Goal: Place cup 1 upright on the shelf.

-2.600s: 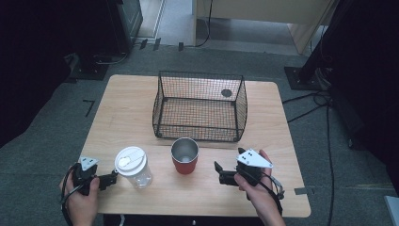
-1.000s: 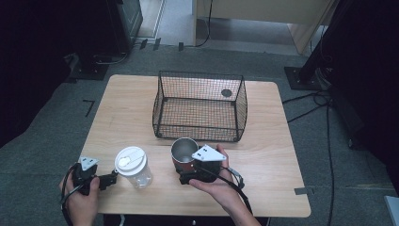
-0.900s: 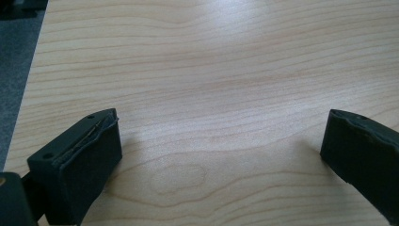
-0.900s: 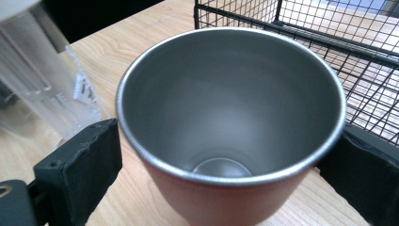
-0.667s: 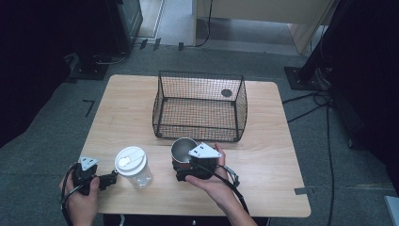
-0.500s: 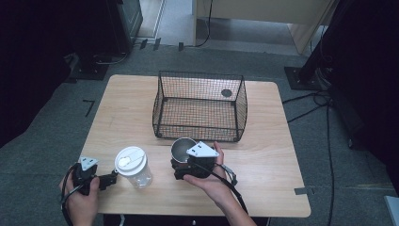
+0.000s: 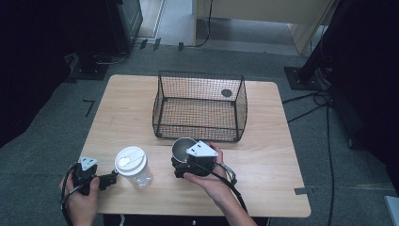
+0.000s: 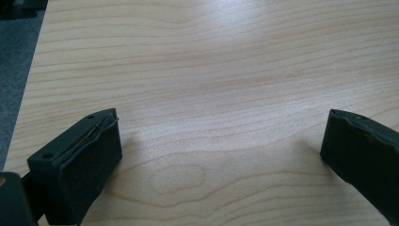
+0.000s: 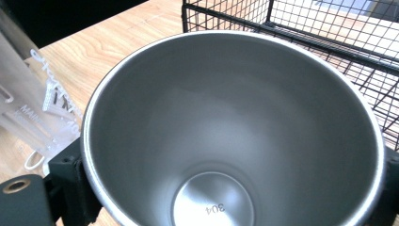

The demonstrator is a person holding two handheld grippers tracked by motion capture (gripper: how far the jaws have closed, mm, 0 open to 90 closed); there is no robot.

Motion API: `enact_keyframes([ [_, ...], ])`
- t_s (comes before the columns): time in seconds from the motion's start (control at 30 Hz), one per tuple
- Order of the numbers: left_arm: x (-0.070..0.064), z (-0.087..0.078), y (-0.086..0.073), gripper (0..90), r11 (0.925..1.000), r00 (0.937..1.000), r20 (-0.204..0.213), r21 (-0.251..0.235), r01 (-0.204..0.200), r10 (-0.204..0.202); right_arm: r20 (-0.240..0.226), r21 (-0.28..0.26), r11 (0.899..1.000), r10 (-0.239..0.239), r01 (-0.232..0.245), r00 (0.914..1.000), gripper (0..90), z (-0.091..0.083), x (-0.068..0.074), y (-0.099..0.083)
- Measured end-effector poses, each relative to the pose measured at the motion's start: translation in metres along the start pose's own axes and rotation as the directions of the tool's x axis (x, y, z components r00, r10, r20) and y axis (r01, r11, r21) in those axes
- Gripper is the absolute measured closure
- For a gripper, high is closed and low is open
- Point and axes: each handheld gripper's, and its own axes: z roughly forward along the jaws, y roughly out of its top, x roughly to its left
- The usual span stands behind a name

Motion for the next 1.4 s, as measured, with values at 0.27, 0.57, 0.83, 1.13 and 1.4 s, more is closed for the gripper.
enact_keyframes([
  [0.27, 0.000, 0.000, 0.000, 0.0, 1.0000, 1.0000, 0.000, 0.001, -0.001, 0.001, -0.002, -0.026, 1.000, -0.002, 0.002, 1.0000, 7.0, -0.005, 0.001, 0.006],
  [0.57, 0.000, 0.000, 0.000, 0.0, 1.0000, 1.0000, 0.000, 0.001, -0.001, 0.001, -0.013, -0.068, 0.998, -0.011, 0.010, 0.9998, 7.0, -0.019, 0.003, 0.025],
  [0.83, 0.000, 0.000, 0.000, 0.0, 1.0000, 1.0000, 0.000, 0.001, -0.001, 0.001, -0.020, -0.123, 0.992, -0.024, 0.022, 0.9995, 7.0, -0.031, 0.005, 0.040],
  [1.13, 0.000, 0.000, 0.000, 0.0, 1.0000, 1.0000, 0.000, 0.001, 0.001, -0.001, -0.012, -0.171, 0.985, -0.029, 0.027, 0.9995, 7.0, -0.041, 0.003, 0.057],
  [1.4, 0.000, 0.000, 0.000, 0.0, 1.0000, 1.0000, 0.000, 0.001, 0.001, -0.001, 0.018, -0.212, 0.977, -0.030, 0.033, 0.9994, 7.0, -0.049, -0.004, 0.074],
])
